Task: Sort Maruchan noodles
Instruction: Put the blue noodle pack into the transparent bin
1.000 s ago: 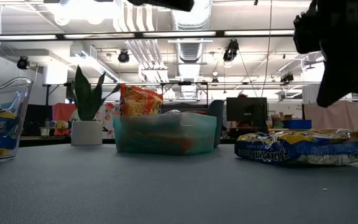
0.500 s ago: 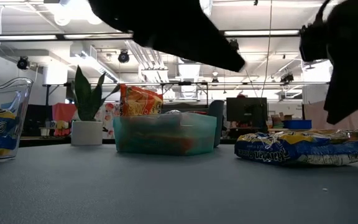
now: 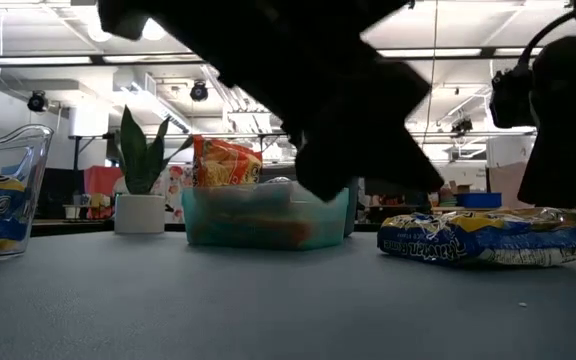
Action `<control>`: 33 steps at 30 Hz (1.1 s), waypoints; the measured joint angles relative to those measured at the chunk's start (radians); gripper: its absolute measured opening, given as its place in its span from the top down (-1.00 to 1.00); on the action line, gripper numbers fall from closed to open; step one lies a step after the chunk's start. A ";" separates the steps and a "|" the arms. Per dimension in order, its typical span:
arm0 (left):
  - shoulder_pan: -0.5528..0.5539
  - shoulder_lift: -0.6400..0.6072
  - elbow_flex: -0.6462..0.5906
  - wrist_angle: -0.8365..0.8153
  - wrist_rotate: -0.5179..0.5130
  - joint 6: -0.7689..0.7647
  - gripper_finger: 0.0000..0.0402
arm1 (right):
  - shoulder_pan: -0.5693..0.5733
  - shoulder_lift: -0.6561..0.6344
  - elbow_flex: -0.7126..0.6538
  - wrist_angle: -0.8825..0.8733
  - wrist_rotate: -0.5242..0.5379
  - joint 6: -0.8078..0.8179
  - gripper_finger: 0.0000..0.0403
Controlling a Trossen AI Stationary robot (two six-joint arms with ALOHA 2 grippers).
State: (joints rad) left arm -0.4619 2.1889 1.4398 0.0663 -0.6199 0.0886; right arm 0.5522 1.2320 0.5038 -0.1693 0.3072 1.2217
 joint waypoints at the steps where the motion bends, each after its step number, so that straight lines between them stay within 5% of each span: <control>1: 0.003 0.001 0.000 -0.001 0.000 0.000 1.00 | 0.000 0.000 -0.010 0.014 0.000 0.000 -0.61; 33: 0.048 0.079 0.000 0.023 0.002 -0.091 1.00 | -0.001 0.000 -0.029 0.108 0.035 -0.014 -0.70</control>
State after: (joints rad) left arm -0.4140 2.2682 1.4395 0.0896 -0.6174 -0.0024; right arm 0.5515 1.2324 0.4751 -0.0612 0.3420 1.2077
